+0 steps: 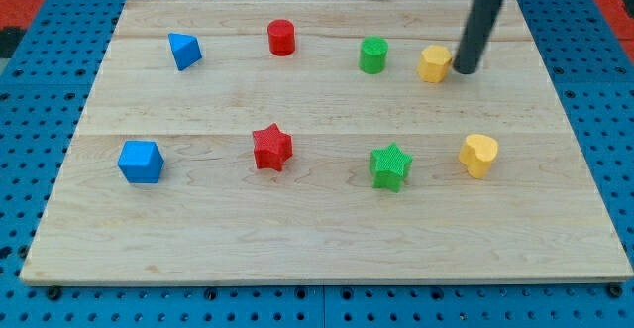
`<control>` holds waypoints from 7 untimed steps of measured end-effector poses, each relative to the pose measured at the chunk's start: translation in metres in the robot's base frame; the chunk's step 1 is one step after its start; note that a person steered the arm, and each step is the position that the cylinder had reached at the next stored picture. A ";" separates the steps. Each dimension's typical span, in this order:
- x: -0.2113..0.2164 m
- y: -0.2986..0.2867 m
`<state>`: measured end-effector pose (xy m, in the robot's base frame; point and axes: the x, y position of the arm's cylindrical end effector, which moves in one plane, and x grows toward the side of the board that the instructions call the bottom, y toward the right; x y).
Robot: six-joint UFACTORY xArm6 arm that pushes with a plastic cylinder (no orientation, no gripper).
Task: Nudge the green circle down
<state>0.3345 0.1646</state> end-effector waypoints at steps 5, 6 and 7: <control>-0.075 -0.051; -0.081 -0.080; -0.081 -0.129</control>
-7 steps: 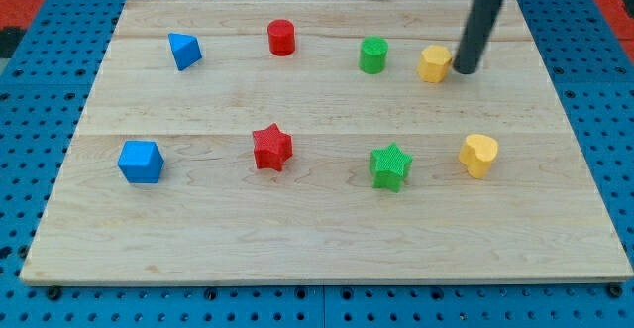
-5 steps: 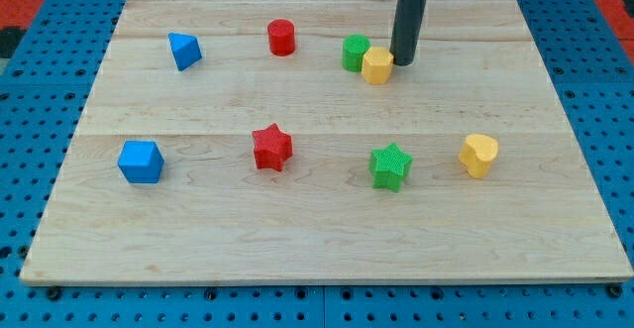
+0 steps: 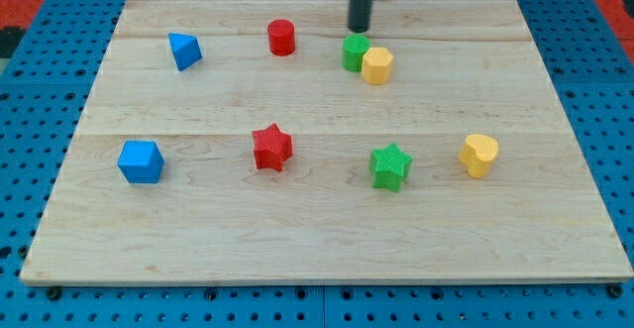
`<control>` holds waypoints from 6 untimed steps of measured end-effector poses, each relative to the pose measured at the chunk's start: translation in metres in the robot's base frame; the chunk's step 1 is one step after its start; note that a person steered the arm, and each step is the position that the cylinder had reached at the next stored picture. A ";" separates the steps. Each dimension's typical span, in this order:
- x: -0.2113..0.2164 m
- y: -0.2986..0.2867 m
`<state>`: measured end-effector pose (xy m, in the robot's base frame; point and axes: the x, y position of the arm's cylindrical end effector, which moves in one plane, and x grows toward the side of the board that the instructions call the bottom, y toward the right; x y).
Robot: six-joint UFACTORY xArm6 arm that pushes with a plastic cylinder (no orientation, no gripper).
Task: Nudge the green circle down
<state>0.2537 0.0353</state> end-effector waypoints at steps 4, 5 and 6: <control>0.016 0.050; 0.016 0.030; 0.027 0.002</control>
<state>0.2808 0.0376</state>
